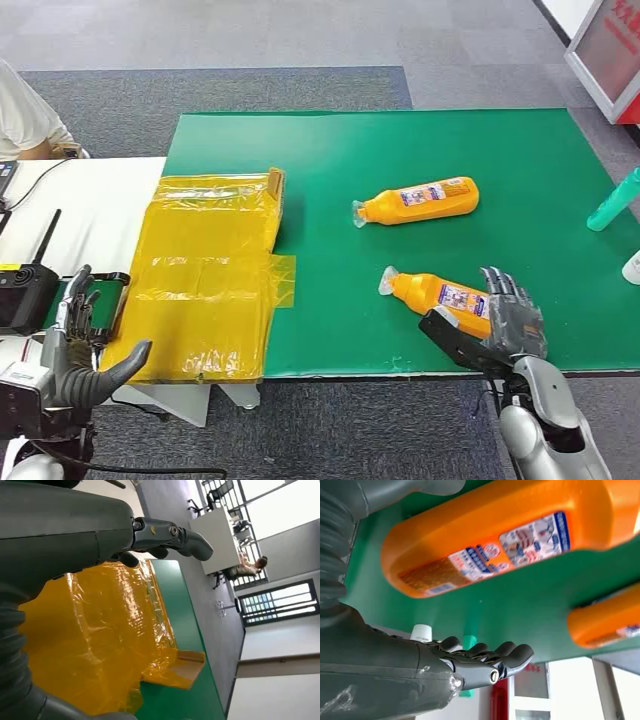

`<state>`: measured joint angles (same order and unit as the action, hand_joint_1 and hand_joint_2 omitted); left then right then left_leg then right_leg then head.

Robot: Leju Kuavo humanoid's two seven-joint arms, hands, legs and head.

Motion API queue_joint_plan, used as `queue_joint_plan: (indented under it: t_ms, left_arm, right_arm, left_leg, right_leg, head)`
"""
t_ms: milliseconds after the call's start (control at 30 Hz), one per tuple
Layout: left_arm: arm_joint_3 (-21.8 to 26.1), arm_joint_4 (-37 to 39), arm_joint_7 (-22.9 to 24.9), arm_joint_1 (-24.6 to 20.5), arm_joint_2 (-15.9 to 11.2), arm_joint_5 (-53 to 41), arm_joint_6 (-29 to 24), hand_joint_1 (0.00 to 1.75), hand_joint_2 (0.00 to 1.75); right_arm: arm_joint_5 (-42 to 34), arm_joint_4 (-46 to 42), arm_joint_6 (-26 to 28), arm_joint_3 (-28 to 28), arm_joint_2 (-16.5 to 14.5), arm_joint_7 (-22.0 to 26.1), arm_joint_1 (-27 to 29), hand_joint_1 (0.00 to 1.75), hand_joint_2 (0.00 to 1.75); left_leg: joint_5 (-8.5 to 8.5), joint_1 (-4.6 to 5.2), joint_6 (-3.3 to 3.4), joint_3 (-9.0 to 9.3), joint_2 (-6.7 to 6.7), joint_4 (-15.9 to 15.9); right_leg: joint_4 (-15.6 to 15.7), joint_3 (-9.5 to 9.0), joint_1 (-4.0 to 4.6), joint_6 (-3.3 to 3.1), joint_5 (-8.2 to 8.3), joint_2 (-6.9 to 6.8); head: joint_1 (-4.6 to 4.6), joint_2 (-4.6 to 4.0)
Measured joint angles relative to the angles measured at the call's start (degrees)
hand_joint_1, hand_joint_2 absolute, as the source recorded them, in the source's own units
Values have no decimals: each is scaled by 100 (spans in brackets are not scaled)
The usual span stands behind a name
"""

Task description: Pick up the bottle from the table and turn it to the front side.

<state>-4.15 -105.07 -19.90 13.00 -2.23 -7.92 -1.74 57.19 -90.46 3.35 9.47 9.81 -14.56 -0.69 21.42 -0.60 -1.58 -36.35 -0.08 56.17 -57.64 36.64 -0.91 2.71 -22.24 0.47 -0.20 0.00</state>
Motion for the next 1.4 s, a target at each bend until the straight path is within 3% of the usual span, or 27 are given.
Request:
queue_joint_plan:
  t_ms: [167,433,667,900,1400]
  left_arm:
    - [-193,-9,-195,-102,0,-44,-15,0,175]
    - [-388,-9,-325,-164,-9,8,5,0,175]
    - [-512,-9,-529,-245,-46,80,-1,0,175]
    - [-615,-9,-577,-278,-113,90,-11,0,175]
    - [-632,-9,-611,-278,-166,156,77,0,175]
  right_arm:
    - [-566,741,-42,83,21,485,-429,0,175]
    - [-885,1558,-74,150,68,651,-843,0,175]
    - [-1190,2434,-101,207,160,1187,-1462,0,175]
    - [-1079,3215,-273,379,331,1099,-2049,0,175]
    - [-1068,3470,-609,566,715,903,-2180,0,175]
  left_leg:
    - [-3,0,2,1,0,0]
    - [-2,0,1,0,0,0]
    - [-3,1,2,0,0,0]
    - [-9,1,4,0,-1,1]
    - [-6,1,6,3,-1,1]
  right_leg:
    - [0,-2,0,1,2,-1]
    - [0,-1,0,2,0,0]
    - [0,-2,-1,4,3,0]
    - [0,-2,-1,5,6,-2]
    - [1,-7,-1,8,5,-3]
  head:
    - [-1,0]
    - [-1,0]
    - [-1,0]
    - [0,0]
    - [-1,0]
